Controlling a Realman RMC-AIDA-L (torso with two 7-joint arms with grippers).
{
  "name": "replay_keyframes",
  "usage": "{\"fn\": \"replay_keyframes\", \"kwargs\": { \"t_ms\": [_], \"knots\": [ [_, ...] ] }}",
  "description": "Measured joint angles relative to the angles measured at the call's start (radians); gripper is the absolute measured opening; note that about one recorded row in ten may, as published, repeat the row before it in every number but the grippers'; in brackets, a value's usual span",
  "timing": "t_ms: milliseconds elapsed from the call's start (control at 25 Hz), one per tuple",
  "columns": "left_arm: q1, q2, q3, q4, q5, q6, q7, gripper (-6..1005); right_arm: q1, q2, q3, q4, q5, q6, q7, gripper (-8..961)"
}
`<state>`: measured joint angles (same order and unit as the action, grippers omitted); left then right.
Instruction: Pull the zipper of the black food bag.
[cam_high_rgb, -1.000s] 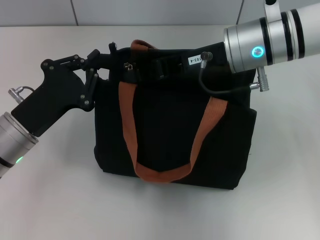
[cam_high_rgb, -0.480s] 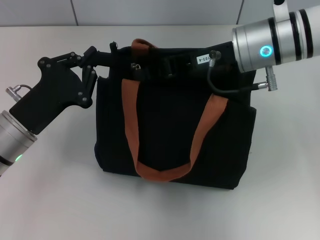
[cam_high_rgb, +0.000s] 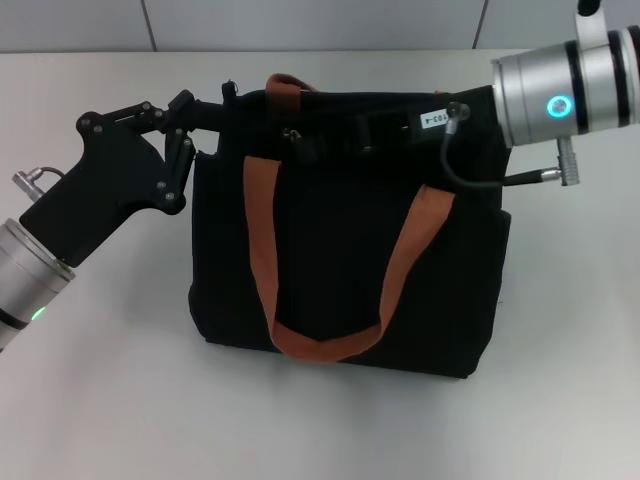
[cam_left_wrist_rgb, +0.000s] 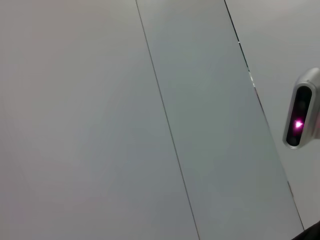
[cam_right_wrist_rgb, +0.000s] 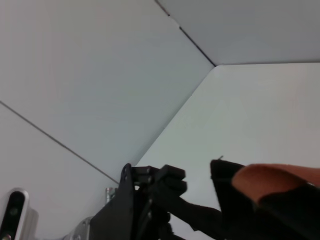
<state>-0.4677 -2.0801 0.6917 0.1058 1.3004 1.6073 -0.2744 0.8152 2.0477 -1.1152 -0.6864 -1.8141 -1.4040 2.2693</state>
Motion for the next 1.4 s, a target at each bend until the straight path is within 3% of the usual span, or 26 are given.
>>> {"fn": "replay_keyframes", "kwargs": {
  "t_ms": [1400],
  "knots": [
    [-0.002, 0.000, -0.029, 0.000, -0.004, -0.009, -0.002, 55, -0.137, -0.021, 0.147, -0.012, 0.001, -0.121, 0.003, 0]
  ]
}}
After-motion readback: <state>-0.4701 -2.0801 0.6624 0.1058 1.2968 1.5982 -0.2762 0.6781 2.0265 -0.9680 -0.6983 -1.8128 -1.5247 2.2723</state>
